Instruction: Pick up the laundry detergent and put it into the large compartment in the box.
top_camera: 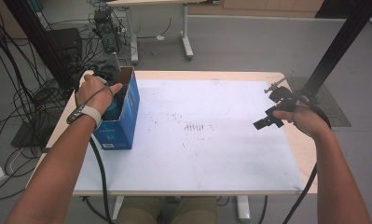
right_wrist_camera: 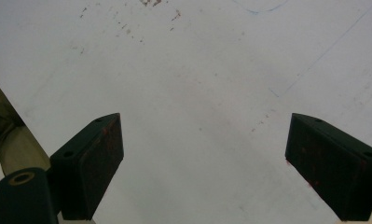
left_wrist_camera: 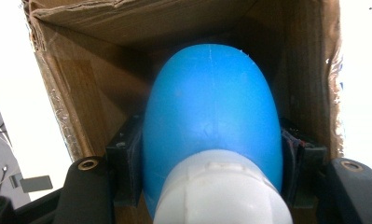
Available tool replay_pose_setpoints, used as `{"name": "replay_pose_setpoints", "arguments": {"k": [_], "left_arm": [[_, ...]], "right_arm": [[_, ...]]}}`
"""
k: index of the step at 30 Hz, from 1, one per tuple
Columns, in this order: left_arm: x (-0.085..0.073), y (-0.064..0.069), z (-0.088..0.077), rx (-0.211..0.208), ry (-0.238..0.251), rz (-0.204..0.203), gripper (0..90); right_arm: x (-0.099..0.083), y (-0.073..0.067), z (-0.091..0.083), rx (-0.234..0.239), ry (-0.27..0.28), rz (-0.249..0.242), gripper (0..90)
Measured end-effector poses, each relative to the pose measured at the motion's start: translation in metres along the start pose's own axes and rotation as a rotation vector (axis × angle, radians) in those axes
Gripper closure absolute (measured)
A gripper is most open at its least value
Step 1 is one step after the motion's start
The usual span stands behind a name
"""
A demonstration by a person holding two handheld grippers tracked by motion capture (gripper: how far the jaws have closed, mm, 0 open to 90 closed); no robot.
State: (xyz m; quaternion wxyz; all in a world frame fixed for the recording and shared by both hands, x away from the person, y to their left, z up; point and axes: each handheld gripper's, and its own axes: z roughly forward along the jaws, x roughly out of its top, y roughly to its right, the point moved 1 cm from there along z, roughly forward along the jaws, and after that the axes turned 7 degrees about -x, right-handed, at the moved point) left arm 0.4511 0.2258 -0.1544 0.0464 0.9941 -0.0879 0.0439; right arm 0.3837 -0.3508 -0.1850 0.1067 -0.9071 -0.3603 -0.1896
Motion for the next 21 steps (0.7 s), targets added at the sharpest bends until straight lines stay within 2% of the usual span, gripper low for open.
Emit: {"name": "replay_pose_setpoints", "arguments": {"k": [21], "left_arm": [[-0.0017,-0.0028,-0.0003,-0.007,0.003,-0.002,37.2]], "right_arm": [[-0.001,-0.001,0.0002,0.0,0.0,0.004,11.3]]}}
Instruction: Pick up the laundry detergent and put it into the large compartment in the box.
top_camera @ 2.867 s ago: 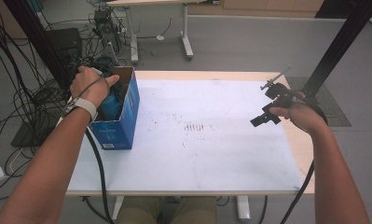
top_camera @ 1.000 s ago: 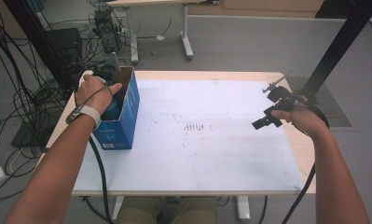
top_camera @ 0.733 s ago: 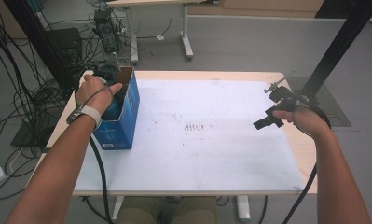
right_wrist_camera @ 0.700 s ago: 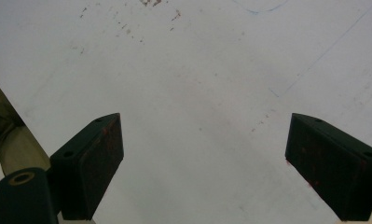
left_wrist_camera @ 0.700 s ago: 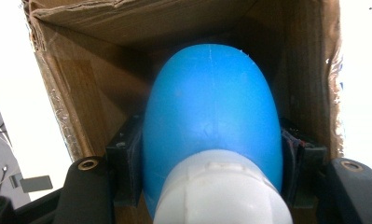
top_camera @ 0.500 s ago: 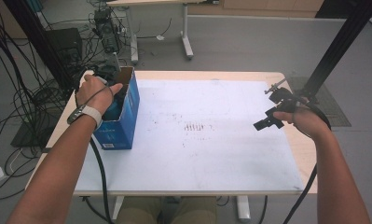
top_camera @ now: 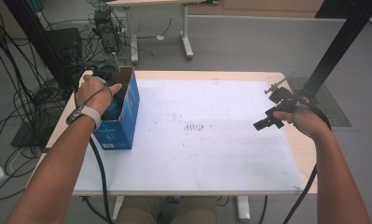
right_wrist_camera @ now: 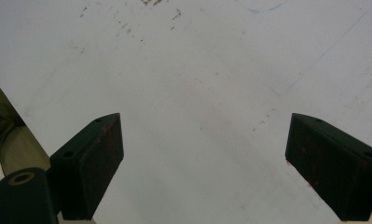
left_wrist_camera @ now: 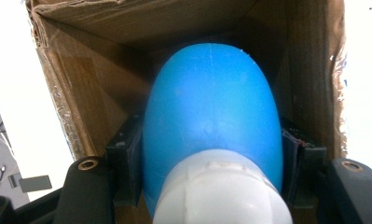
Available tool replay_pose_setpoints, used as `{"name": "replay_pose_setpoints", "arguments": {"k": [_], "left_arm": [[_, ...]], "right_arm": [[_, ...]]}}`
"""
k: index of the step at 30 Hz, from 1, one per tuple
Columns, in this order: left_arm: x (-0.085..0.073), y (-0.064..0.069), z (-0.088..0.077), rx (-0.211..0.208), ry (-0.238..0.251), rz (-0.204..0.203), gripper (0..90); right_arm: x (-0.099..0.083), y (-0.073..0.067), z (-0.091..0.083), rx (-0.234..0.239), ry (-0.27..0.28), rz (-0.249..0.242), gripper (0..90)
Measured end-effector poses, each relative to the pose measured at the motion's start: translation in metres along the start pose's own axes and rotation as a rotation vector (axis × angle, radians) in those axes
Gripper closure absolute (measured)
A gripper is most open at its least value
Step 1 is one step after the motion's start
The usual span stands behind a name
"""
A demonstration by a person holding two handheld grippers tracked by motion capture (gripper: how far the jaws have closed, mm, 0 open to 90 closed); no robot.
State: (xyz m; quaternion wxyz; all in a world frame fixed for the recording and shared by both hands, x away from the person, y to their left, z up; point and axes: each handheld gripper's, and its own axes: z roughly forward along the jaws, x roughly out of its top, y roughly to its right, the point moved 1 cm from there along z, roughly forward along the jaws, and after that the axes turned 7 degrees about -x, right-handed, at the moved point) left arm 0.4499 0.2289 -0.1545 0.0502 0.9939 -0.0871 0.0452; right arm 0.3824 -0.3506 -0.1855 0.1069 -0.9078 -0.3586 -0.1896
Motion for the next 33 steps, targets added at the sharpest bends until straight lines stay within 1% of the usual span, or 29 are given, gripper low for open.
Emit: {"name": "replay_pose_setpoints", "arguments": {"k": [18,33], "left_arm": [[-0.0011,-0.0005,0.0003,-0.002,0.006,0.0,37.1],[-0.0003,-0.0017,-0.0008,-0.01,-0.002,-0.003,37.1]], "right_arm": [[0.0002,0.0007,0.0,0.0,-0.005,-0.003,11.3],[-0.0002,0.0007,0.0,0.001,-0.003,-0.004,11.3]]}}
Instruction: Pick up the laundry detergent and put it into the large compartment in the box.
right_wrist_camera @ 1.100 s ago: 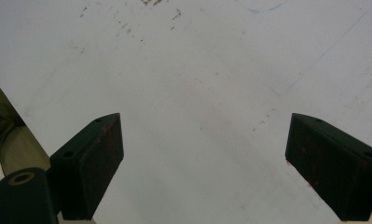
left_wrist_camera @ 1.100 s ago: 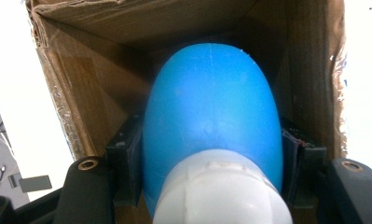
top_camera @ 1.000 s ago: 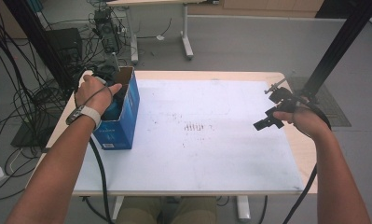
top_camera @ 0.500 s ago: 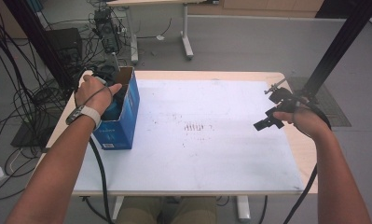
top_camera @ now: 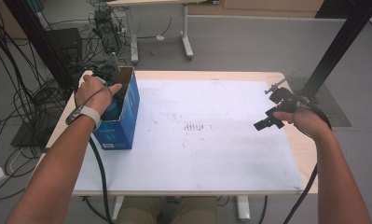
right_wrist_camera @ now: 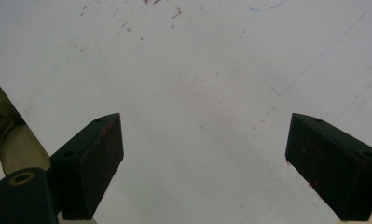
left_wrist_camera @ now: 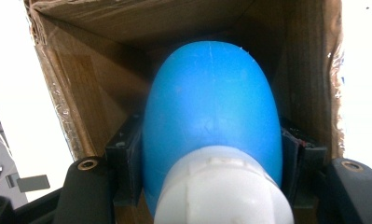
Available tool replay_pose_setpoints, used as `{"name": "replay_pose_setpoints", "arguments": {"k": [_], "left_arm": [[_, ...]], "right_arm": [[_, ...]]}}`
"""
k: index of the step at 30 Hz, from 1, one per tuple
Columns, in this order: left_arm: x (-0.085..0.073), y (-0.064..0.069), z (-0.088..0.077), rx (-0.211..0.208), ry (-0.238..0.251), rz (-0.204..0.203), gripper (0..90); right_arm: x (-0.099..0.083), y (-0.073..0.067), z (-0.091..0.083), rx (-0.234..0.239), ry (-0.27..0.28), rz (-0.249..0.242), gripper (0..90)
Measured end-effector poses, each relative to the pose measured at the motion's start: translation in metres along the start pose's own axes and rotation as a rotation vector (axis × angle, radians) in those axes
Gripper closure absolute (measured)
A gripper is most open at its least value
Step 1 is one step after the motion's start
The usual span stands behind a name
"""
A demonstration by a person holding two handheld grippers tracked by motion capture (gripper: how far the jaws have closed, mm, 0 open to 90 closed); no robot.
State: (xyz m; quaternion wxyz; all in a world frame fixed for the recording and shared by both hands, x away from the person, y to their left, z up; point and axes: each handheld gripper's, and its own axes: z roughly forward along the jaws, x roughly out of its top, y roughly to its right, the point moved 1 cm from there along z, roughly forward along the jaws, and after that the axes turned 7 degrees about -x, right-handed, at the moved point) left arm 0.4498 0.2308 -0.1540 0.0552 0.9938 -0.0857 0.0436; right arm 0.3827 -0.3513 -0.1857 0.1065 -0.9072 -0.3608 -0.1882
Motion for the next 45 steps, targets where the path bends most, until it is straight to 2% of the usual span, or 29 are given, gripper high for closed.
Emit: {"name": "replay_pose_setpoints", "arguments": {"k": [45], "left_arm": [[-0.0028,-0.0041,-0.0012,-0.016,0.008,-0.001,36.5]], "right_arm": [[-0.0033,-0.0008,-0.0016,-0.006,0.001,0.005,11.3]]}}
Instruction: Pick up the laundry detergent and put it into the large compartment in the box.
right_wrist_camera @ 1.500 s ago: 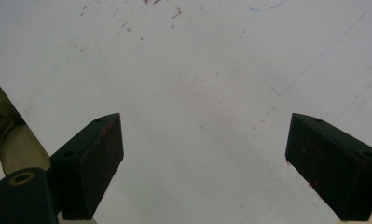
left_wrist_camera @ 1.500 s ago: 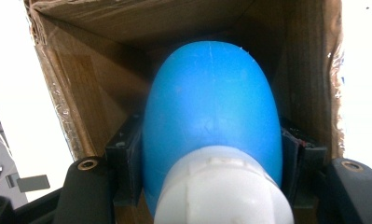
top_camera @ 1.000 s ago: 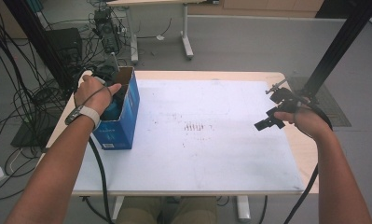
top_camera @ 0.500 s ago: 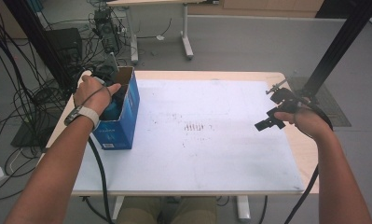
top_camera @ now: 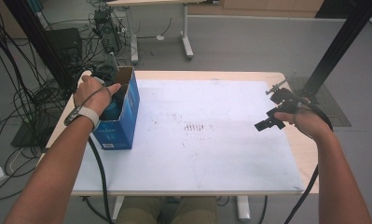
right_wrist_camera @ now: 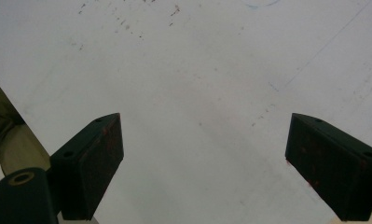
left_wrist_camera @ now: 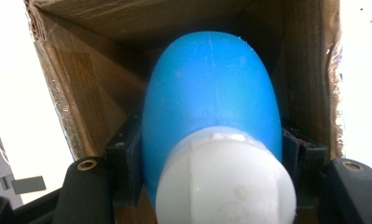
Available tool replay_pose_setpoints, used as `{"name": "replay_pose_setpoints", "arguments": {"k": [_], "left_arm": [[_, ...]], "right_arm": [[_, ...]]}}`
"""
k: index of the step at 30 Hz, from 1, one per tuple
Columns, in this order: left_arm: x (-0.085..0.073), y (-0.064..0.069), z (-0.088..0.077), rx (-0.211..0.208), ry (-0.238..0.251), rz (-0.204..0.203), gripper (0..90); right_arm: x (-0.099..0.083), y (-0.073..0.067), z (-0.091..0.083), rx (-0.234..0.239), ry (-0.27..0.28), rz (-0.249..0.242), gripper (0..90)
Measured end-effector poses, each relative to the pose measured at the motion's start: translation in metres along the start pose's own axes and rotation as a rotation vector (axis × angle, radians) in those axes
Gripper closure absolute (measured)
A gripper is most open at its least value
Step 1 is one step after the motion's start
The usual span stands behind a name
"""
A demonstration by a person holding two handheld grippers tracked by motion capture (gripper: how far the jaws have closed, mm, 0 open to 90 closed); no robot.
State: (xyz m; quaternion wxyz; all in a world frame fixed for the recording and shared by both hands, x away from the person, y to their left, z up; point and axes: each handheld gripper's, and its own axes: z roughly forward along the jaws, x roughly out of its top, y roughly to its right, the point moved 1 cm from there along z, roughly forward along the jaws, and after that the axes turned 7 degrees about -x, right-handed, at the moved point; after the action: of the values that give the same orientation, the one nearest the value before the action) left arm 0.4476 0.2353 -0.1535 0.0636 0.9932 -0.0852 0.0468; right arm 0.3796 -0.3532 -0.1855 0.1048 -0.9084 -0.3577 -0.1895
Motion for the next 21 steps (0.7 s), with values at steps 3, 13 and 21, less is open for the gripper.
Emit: {"name": "replay_pose_setpoints", "arguments": {"k": [3,13,21], "left_arm": [[0.0002,-0.0003,-0.0005,0.0,-0.002,-0.003,36.6],[-0.0004,-0.0019,-0.0008,-0.002,-0.001,-0.004,36.0],[-0.0007,-0.0066,-0.002,-0.02,0.002,-0.007,31.1]], "right_arm": [[-0.0003,0.0002,0.0005,0.001,0.0,0.001,11.3],[0.0002,-0.0006,-0.0002,0.001,0.0,0.003,11.3],[-0.0012,0.0002,-0.0005,-0.001,-0.001,0.005,11.3]]}}
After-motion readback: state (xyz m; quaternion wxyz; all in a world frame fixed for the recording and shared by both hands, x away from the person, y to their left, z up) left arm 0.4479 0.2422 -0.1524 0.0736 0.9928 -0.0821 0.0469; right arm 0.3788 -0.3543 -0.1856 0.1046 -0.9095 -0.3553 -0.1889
